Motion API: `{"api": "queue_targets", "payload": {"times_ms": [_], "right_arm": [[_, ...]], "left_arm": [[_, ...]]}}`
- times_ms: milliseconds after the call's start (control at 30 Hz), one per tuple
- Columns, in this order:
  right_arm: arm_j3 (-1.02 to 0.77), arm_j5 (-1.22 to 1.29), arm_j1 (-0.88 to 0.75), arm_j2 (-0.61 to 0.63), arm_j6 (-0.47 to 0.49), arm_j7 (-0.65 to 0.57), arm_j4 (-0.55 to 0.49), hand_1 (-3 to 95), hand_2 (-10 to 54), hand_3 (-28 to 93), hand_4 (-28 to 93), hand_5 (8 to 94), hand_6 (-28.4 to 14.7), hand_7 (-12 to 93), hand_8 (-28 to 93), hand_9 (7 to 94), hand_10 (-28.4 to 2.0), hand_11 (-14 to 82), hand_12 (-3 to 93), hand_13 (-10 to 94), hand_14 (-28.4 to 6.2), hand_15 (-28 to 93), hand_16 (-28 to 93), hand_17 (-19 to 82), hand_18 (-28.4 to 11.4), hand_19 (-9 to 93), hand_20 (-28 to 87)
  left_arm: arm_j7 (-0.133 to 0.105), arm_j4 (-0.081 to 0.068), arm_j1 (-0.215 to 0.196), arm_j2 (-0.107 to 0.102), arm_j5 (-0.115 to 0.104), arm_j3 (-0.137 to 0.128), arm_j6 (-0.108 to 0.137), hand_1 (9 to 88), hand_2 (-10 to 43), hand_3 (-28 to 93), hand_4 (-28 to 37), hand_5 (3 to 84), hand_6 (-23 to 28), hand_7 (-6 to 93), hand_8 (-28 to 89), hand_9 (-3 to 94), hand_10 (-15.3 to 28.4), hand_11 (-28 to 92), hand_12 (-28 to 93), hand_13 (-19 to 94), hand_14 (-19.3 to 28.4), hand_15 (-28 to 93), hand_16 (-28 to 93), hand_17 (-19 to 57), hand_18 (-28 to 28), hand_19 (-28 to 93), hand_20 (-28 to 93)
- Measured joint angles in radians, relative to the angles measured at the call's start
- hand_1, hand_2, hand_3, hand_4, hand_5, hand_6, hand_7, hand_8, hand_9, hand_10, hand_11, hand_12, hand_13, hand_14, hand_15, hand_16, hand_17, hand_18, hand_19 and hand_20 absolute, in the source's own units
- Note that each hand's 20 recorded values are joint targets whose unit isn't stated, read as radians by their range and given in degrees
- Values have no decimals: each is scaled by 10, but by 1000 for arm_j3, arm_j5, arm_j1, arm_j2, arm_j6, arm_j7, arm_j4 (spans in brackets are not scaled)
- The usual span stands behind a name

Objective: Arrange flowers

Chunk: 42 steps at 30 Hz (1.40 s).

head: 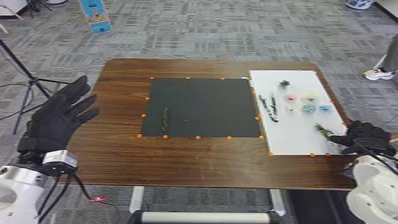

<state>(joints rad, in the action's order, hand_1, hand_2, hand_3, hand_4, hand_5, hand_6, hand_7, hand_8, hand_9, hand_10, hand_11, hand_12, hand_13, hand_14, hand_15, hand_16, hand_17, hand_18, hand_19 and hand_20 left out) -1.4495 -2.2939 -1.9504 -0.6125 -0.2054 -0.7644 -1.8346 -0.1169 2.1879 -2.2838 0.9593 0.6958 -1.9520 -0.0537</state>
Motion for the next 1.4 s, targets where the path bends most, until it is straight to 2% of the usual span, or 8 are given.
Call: {"api": "queue_targets", "payload": {"times_ms": [267,300,367,533,733,1000,1133,1400], "right_arm": [[18,7,12,3,27,13,-25,294,-95,790,-282,598,-20,522,-136,605,-128,550,371,567,-118,757,376,311,-207,888,558],[26,8,18,3,30,16,-26,300,-95,788,-282,596,-18,548,-87,606,-128,552,374,567,-117,757,375,311,-207,888,558],[46,10,33,1,34,22,-27,369,-95,764,-281,594,-11,589,148,608,-125,564,387,569,-119,763,378,311,-205,887,556],[92,16,70,-4,44,34,-18,432,-95,809,-228,616,-1,627,185,659,-117,446,576,581,-125,785,388,320,-204,892,553],[99,27,81,-9,50,52,-1,418,-95,824,-168,624,-6,641,222,671,-116,452,627,596,-131,812,404,327,-212,910,570],[105,21,81,-8,-7,73,5,419,-95,813,-133,627,-24,652,246,692,-139,566,549,666,-122,859,378,389,-224,932,666],[127,10,93,-6,-68,81,3,417,-95,819,-113,641,-37,640,253,697,-142,568,545,681,-120,859,381,406,-224,932,683],[188,1,187,-4,-75,88,-39,415,-95,825,-103,649,-43,626,265,704,-143,557,554,688,-121,855,387,411,-223,932,688]], "left_arm": [[0,1,-4,0,0,-6,1,256,-95,634,-283,226,13,160,-89,174,82,106,194,143,125,106,50,-114,188,357,83],[-1,1,-5,0,0,-10,1,256,-95,634,-283,226,13,161,-89,174,81,106,194,143,125,106,50,-114,188,358,83],[-3,2,-9,0,0,-18,2,254,-95,637,-283,227,13,161,-90,175,81,106,194,144,125,105,49,-114,188,358,83],[-8,6,-19,1,0,-40,6,256,-95,634,-283,227,13,162,-90,175,81,107,193,144,125,106,49,-114,189,359,83],[-15,13,-28,3,0,-60,11,253,-95,636,-283,228,12,163,-91,177,82,109,192,146,125,107,48,-113,190,359,82],[-20,17,-32,6,0,-74,19,254,-95,636,-283,230,11,166,-93,178,81,111,188,149,125,109,45,-113,191,361,80],[-19,17,-27,5,0,-73,19,252,-95,638,-283,230,11,166,-94,178,81,111,187,149,125,109,44,-113,191,362,80],[-19,17,-30,7,0,-72,19,253,-95,638,-283,229,10,167,-94,179,81,111,186,149,125,107,44,-113,191,361,78]]}}
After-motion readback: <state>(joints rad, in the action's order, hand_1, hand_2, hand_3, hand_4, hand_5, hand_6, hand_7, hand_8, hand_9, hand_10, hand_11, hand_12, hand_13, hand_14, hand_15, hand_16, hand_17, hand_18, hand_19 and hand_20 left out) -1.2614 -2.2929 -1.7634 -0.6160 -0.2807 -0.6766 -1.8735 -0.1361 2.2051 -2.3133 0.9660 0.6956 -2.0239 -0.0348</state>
